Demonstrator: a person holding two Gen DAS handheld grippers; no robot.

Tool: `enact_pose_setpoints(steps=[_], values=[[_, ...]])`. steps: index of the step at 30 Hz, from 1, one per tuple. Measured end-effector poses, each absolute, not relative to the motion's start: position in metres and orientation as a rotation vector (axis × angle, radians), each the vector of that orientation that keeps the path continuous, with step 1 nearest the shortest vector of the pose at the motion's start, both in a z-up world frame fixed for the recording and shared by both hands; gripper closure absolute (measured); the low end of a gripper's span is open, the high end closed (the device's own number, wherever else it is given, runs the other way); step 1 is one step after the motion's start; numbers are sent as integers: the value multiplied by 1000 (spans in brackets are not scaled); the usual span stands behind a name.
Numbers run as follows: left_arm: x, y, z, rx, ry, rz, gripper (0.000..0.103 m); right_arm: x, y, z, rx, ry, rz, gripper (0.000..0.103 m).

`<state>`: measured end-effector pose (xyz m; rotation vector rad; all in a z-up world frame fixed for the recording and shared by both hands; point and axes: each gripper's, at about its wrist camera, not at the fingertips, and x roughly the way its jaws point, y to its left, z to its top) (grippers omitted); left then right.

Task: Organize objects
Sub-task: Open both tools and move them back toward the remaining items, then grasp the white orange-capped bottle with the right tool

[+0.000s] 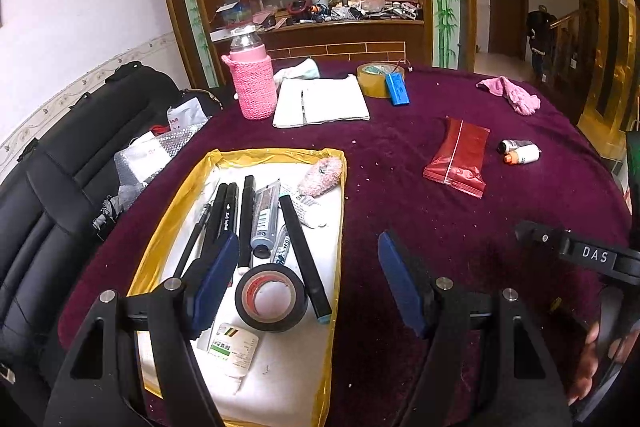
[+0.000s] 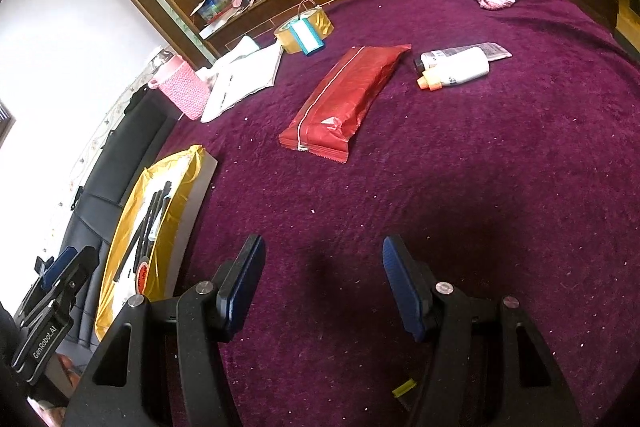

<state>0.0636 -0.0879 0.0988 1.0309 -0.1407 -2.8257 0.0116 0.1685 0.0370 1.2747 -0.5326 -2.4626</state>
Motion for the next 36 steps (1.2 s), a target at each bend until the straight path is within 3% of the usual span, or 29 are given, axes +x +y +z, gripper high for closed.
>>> enact_pose_setpoints(steps=[14,21,26,36], values=[[53,-74,69,1352,45,-2928,31,21,271,49,1352,-479,-2663,47],[61,-25,51,1630,51,-3096,31,7,292,52,1374,-478,-2690,47],[71,-2,47,1705,14,-3163,31,-40,294,57,1329,-542,-2677,45],[77,10,49,1719,-132,-3239,31,-129,275,23,1529,-800,-2550,44]])
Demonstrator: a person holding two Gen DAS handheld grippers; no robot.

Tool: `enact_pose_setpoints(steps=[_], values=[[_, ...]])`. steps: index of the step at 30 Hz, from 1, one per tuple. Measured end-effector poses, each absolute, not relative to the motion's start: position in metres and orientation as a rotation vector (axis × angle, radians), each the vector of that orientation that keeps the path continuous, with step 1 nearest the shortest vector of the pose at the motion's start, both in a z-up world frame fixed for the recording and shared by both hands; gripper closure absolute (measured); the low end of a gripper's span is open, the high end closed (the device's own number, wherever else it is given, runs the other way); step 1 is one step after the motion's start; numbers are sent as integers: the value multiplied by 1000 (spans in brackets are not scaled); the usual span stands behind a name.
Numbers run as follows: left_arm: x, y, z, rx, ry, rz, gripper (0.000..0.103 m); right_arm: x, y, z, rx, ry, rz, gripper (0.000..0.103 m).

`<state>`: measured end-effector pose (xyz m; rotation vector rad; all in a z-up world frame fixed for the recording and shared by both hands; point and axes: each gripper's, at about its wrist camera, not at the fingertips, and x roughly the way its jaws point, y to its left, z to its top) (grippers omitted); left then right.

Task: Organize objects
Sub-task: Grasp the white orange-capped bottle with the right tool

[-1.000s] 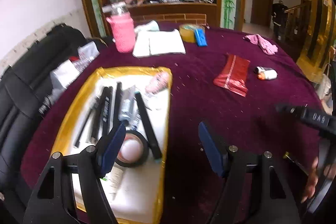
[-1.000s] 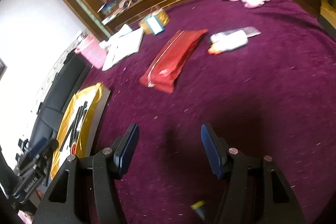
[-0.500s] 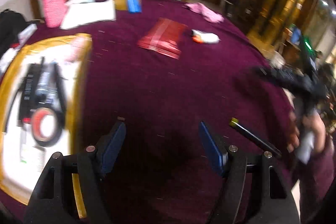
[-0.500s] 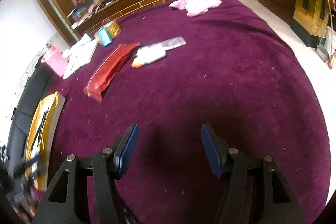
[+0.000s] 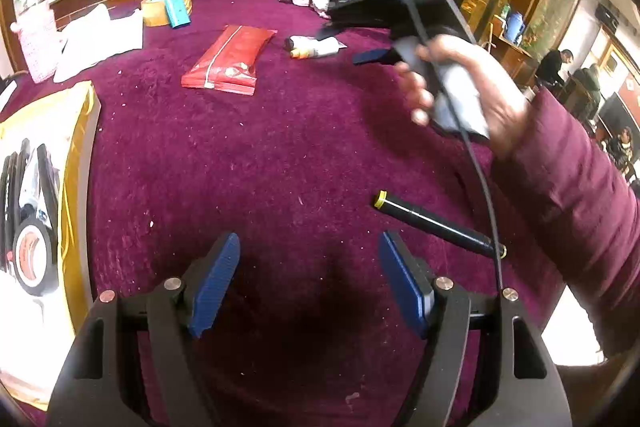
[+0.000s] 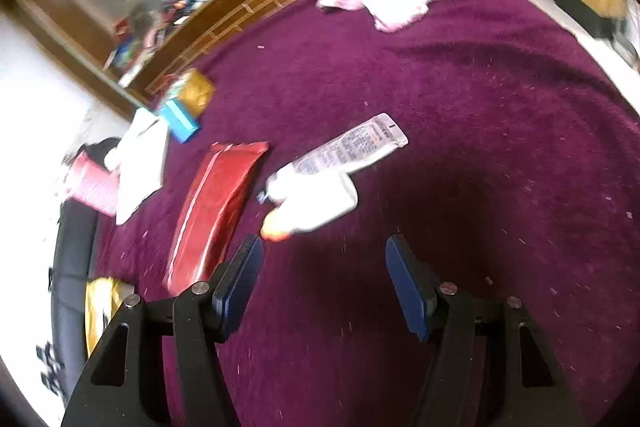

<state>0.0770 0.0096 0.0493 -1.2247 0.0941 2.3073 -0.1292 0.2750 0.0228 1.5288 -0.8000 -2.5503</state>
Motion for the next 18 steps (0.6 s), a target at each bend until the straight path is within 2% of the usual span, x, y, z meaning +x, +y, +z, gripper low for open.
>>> enact_pose_setpoints(steps=[4,6,7,15,18], values=[[71,4,48,-1231,82,2298,31,-149,263,18,1565,-757,-2589,44],[65,-1,45,-1245,53,2296,31,-154,253,19,1577,-703,-2607,52],[63,-3,45,-1252,38,2297,32,-157,247,18,1587,-670,-2603,61],[62,-20,47,-1250,-44,2306,31,-126,224,26,1568,-415,-2496,62],[66,-21,49,-1238,-52,2296,31,-99,222,23,1622,-306,-2388,67]])
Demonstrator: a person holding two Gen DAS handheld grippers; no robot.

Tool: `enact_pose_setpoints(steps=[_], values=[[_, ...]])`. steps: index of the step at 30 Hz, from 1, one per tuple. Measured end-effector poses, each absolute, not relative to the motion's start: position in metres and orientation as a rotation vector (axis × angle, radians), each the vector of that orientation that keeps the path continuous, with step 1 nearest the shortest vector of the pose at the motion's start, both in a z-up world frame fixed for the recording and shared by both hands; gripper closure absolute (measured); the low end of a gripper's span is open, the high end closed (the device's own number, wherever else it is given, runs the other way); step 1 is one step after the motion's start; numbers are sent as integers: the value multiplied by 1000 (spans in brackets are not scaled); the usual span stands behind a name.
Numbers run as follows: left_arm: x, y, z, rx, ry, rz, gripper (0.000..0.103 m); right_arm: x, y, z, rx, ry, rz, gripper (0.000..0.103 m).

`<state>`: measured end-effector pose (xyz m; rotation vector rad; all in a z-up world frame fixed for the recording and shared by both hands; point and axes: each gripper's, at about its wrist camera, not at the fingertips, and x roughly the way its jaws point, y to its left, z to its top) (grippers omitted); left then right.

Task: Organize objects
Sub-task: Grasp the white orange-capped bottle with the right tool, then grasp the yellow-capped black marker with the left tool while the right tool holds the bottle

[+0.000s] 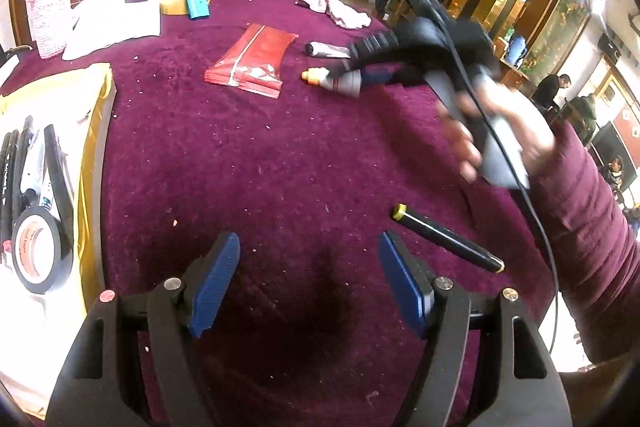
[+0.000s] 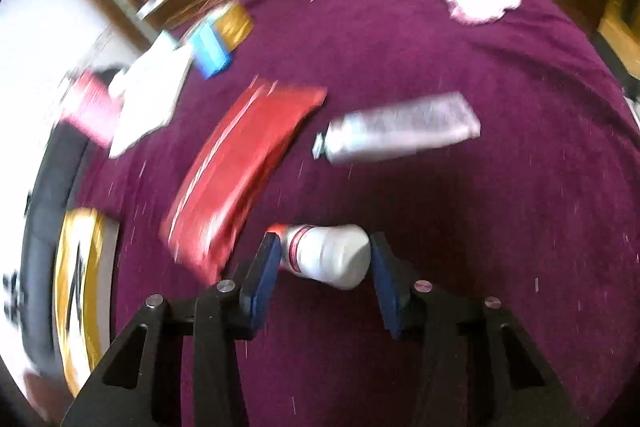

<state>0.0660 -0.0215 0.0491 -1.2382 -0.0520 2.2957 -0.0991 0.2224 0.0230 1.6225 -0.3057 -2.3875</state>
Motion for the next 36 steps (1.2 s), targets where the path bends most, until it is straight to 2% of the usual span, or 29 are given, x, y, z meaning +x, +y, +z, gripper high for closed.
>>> enact_pose_setpoints(steps=[2,3,6,7,8,10,12,15,16,17,18,19,24,32,33,34,35,36], values=[[70,-21,51,-1226,-48,2294,31,-66,216,22,1646,-158,-2335,73],[72,-21,52,-1220,-47,2293,31,-48,214,24,1670,-79,-2295,73],[75,-19,52,-1224,-59,2280,31,-17,219,36,1660,-15,-2303,70],[75,-17,51,-1233,-77,2269,31,-13,222,41,1636,-9,-2341,63],[74,-16,50,-1244,-96,2258,31,-10,223,47,1599,12,-2401,50],[75,-12,48,-1270,-143,2226,31,-14,221,56,1505,36,-2508,38],[80,-7,51,-1265,-145,2209,31,-26,215,58,1450,30,-2540,37],[94,4,61,-1186,-34,2230,31,-44,194,48,1430,99,-2538,38],[100,12,64,-1146,40,2227,31,-52,186,39,1464,144,-2506,40],[104,17,65,-1127,87,2219,31,-57,181,27,1526,164,-2467,63],[107,22,66,-1110,129,2203,31,-57,180,24,1518,162,-2482,68],[110,31,67,-1080,190,2172,31,-57,181,24,1526,149,-2472,80],[123,82,65,-909,519,2007,32,-36,211,20,1565,70,-2472,80],[100,154,25,-933,886,1766,32,12,296,35,1543,-272,-2522,79],[95,159,22,-982,868,1752,34,16,301,36,1533,-306,-2526,79],[91,159,22,-1014,833,1740,48,17,305,39,1522,-330,-2526,79],[90,159,22,-1048,810,1724,56,20,306,41,1508,-353,-2524,79],[90,156,22,-1075,759,1703,72,23,306,46,1495,-369,-2520,79]])
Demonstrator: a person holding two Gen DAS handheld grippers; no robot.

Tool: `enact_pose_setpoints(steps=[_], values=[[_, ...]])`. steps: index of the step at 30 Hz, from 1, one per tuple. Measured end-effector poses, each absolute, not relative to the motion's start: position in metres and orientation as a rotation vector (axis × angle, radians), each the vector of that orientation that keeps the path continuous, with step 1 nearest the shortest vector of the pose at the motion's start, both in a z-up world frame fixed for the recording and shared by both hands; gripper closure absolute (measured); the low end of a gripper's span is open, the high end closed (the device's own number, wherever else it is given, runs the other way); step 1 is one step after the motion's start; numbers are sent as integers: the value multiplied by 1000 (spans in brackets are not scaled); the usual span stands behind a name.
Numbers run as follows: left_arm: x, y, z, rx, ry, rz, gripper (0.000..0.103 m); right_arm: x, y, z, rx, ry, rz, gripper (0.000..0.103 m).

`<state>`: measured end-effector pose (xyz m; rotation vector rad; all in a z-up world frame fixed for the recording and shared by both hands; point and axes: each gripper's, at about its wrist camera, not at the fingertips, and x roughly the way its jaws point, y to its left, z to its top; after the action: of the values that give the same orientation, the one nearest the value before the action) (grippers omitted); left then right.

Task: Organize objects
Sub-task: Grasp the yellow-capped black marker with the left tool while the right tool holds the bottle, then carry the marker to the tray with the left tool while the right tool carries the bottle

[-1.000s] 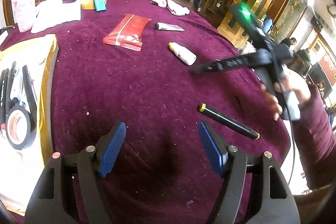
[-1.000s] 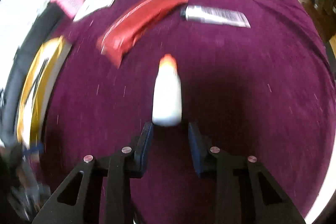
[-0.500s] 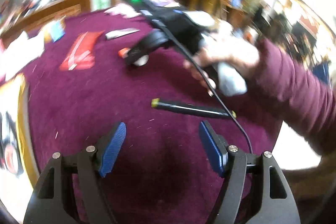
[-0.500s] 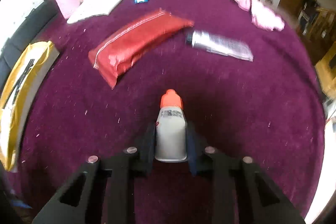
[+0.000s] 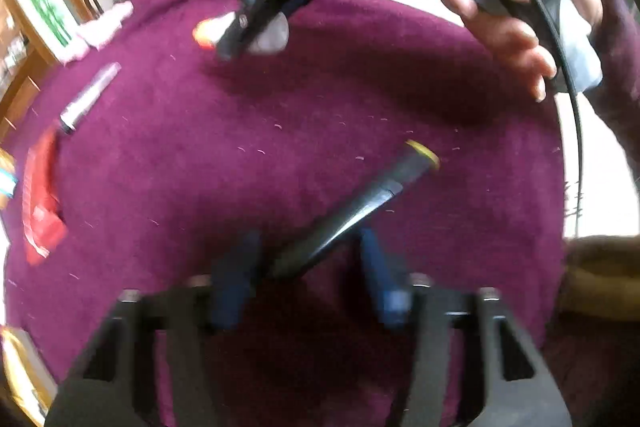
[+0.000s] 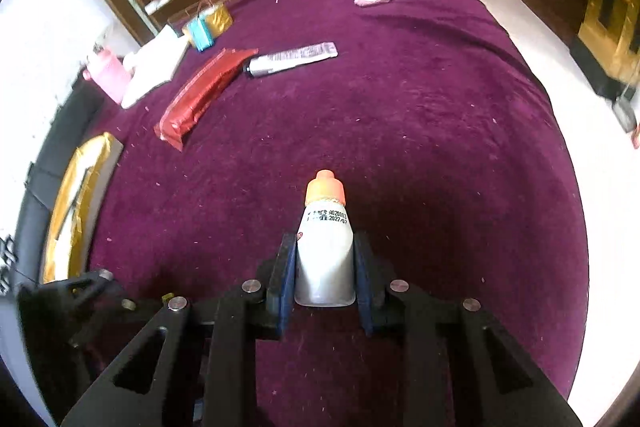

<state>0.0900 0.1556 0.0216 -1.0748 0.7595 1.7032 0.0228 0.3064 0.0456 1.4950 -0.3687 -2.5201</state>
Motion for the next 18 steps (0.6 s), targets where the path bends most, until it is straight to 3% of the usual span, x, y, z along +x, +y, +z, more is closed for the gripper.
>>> enact_pose_setpoints(steps=[4,12,18], values=[[95,148,22,-1108,722,1732,88,30,313,50,1465,-398,-2503,79],[110,165,19,-1048,750,1863,88,35,318,32,1486,-496,-2467,79],[92,136,23,-1124,479,1959,91,46,314,37,1461,-528,-2447,79]])
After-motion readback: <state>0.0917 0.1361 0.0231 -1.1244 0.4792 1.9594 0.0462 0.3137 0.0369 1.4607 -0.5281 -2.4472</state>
